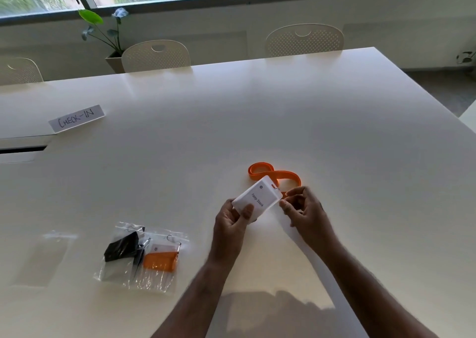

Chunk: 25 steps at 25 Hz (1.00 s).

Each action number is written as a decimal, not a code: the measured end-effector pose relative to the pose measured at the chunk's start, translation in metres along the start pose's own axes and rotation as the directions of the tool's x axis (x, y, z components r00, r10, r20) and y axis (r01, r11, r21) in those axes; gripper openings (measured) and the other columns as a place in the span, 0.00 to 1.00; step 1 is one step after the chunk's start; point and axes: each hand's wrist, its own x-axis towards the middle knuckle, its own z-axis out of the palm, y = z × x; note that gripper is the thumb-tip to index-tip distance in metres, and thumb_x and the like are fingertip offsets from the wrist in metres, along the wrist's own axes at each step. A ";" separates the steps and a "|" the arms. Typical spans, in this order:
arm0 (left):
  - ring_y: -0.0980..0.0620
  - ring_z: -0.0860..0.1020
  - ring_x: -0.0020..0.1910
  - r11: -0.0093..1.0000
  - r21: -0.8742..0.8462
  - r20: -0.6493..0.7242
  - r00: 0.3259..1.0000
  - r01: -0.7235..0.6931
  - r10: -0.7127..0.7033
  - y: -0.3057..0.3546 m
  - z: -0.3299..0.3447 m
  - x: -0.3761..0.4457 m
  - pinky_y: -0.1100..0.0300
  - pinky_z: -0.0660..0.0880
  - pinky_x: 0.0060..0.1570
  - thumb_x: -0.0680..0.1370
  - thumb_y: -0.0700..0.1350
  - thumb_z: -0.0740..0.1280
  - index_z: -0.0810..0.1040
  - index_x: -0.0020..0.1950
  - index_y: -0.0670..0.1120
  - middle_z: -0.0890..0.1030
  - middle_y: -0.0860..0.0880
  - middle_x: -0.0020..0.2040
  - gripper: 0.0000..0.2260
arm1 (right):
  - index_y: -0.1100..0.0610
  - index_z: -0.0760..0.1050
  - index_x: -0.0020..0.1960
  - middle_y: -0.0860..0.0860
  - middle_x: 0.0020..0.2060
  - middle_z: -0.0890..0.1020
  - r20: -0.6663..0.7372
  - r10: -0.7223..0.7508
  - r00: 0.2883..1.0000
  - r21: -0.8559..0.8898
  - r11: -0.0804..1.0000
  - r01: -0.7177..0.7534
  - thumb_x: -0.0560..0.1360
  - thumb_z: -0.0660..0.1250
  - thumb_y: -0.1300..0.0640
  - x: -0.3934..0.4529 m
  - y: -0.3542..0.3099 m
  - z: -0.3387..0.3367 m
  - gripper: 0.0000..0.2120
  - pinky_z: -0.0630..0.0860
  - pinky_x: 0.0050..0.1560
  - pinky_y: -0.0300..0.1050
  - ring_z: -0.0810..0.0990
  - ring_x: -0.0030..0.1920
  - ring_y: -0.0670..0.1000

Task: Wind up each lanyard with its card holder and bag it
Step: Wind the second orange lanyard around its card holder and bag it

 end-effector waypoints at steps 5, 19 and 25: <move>0.50 0.85 0.58 0.989 -0.141 0.078 0.996 0.050 -0.040 0.007 -0.008 -0.003 0.57 0.83 0.52 0.79 0.54 0.72 0.79 0.64 0.51 0.87 0.52 0.56 0.15 | 0.52 0.77 0.72 0.50 0.57 0.76 0.050 -0.190 0.980 -0.354 0.914 0.196 0.80 0.72 0.50 0.005 0.003 -0.013 0.21 0.76 0.56 0.45 0.75 0.57 0.51; 0.42 0.86 0.54 0.933 -0.359 0.016 1.000 -0.017 0.024 0.055 -0.028 0.006 0.55 0.84 0.48 0.75 0.49 0.78 0.85 0.55 0.48 0.88 0.41 0.55 0.11 | 0.58 0.79 0.55 0.40 0.41 0.83 0.225 -0.392 0.892 -0.164 0.887 0.431 0.86 0.63 0.61 -0.016 -0.037 0.030 0.07 0.77 0.54 0.49 0.84 0.43 0.46; 0.54 0.87 0.51 0.983 -0.004 -0.011 0.983 -0.184 0.184 0.056 -0.042 0.012 0.62 0.83 0.45 0.79 0.49 0.74 0.83 0.53 0.53 0.89 0.54 0.51 0.04 | 0.54 0.79 0.59 0.46 0.40 0.82 0.483 -0.275 0.831 -0.058 0.937 0.344 0.88 0.58 0.56 -0.027 -0.060 0.038 0.10 0.83 0.43 0.48 0.83 0.39 0.48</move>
